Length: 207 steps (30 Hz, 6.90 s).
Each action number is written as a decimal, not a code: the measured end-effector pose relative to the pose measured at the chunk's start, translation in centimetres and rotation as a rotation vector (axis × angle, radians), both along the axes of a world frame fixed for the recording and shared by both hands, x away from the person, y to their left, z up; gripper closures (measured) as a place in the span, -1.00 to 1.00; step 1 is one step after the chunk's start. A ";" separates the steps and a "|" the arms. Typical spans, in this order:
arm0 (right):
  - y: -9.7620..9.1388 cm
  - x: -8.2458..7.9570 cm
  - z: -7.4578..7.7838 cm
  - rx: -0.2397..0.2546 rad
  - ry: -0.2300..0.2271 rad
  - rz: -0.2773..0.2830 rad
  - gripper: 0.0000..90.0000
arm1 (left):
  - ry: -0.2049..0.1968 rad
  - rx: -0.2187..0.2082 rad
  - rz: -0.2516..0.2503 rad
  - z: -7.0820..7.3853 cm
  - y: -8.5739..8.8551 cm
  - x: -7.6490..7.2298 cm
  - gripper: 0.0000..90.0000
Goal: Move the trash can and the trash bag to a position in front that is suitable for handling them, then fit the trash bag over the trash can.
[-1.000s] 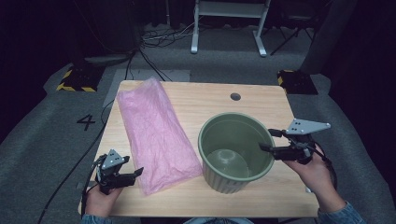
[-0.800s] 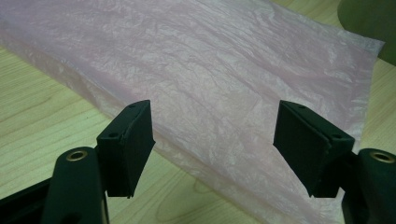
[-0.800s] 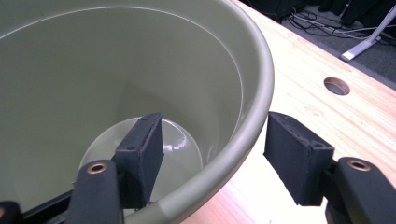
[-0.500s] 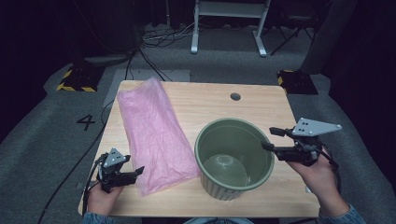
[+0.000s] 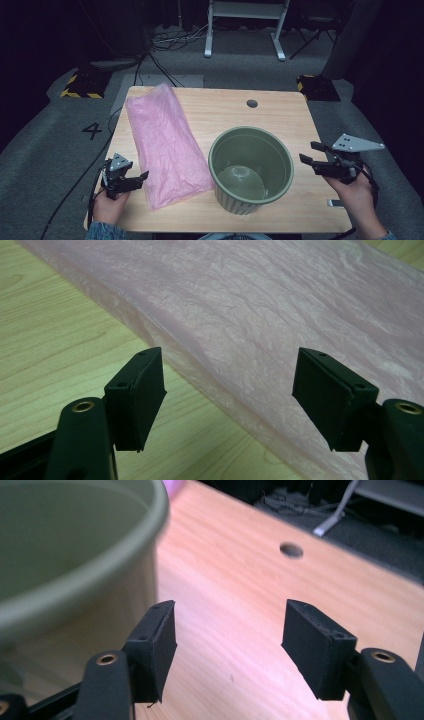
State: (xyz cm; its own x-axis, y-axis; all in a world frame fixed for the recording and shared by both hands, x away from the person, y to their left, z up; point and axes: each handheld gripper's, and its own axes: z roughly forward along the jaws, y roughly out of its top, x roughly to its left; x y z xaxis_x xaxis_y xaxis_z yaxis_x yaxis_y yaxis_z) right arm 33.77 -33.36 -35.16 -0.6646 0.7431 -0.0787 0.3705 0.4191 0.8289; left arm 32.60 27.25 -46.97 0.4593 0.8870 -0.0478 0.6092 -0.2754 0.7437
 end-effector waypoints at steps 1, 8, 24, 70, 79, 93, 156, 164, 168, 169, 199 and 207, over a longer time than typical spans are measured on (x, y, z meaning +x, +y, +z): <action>-0.1 0.0 -0.6 -0.006 0.006 -0.005 -0.17 | -0.003 -0.004 0.001 0.0 0.0 0.1 -0.36; -1.2 0.0 -5.3 -0.026 0.078 -0.064 -0.17 | 0.001 -0.001 0.007 -0.2 -0.1 0.4 -0.37; -2.7 -0.1 -14.9 -0.027 0.166 -0.153 -0.20 | 0.070 0.043 0.162 0.1 0.7 4.3 -0.34; -2.7 0.2 -15.1 -0.019 0.148 -0.153 -0.30 | 0.187 0.127 0.165 -1.2 -2.0 12.6 0.76; -2.7 0.2 -15.1 -0.019 0.148 -0.153 -0.30 | 0.171 0.043 0.117 -1.6 -1.3 12.4 0.99; -2.7 0.2 -15.1 -0.019 0.148 -0.153 -0.30 | -0.013 -0.150 -0.088 2.9 -0.7 8.3 0.99; -2.6 0.1 -15.2 -0.018 0.148 -0.143 -0.31 | -0.511 -0.340 -0.466 22.6 -4.5 3.2 0.99; -2.6 0.1 -15.2 -0.018 0.147 -0.144 -0.31 | -0.532 -0.344 -0.498 25.2 -4.9 3.1 0.99; -2.6 0.1 -15.2 -0.017 0.147 -0.144 -0.31 | -0.537 -0.353 -0.511 26.7 -5.0 3.3 0.99; -2.6 0.1 -15.2 -0.020 0.147 -0.142 -0.31 | -0.540 -0.349 -0.512 27.0 -5.0 3.3 0.99; -2.5 0.0 -15.2 -0.023 0.147 -0.129 -0.32 | -0.593 -0.404 -0.667 31.5 -11.3 4.0 0.99; -2.5 0.0 -15.2 -0.023 0.145 -0.126 -0.32 | -0.584 -0.408 -0.696 31.4 -13.7 4.3 0.99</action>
